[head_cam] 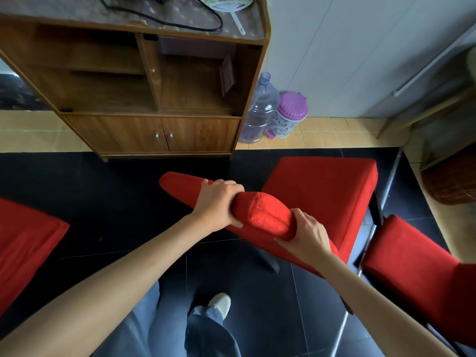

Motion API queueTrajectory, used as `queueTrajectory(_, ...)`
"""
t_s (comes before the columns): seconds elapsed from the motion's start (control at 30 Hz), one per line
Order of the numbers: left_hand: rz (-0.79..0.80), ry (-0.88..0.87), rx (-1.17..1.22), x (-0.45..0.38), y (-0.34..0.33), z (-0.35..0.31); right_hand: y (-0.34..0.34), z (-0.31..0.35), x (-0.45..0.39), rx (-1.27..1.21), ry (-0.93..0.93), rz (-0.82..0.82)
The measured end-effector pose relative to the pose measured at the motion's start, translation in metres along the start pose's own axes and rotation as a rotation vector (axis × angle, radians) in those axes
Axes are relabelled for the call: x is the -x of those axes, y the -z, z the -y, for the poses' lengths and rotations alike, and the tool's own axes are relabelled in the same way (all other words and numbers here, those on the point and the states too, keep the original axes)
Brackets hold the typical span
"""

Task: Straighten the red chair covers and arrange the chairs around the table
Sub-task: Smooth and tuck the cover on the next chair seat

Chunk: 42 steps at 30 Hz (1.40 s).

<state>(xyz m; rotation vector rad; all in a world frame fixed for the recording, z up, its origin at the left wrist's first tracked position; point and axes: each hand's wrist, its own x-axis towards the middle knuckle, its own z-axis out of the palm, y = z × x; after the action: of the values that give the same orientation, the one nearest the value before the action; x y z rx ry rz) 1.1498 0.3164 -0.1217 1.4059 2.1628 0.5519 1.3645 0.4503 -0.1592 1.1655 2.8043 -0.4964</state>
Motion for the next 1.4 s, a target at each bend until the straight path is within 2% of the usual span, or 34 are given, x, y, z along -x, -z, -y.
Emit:
queueTrajectory(0.23,0.047,-0.124,-0.113,-0.02,0.008,-0.047,0.028,-0.027,0.014,-0.023,-0.074,-0.06)
queueTrajectory(0.37,0.027,-0.206,-0.032,-0.042,0.017,-0.054,0.042,-0.037,0.013,-0.061,-0.117,-0.093)
queueTrajectory(0.53,0.114,-0.12,-0.097,-0.055,0.028,-0.044,0.043,-0.043,0.02,-0.082,-0.152,-0.122)
queueTrajectory(0.7,0.088,-0.147,-0.063,-0.052,0.014,-0.058,0.043,-0.053,0.039,-0.144,-0.195,-0.161)
queueTrajectory(0.83,0.042,-0.178,-0.02,-0.042,-0.003,-0.077,0.047,-0.067,0.057,-0.212,-0.243,-0.119)
queueTrajectory(1.0,0.053,-0.291,-0.007,-0.028,-0.026,-0.109,0.067,-0.068,0.094,-0.383,-0.268,-0.194)
queueTrajectory(1.13,0.144,-0.463,-0.158,-0.024,-0.039,-0.125,0.087,-0.063,0.121,-0.461,-0.26,-0.295)
queueTrajectory(1.27,0.173,-0.361,-0.235,-0.028,-0.04,-0.115,0.099,-0.064,0.145,-0.5,-0.243,-0.362)
queueTrajectory(1.4,0.159,-0.405,-0.262,-0.029,-0.045,-0.118,0.107,-0.068,0.157,-0.449,-0.236,-0.337)
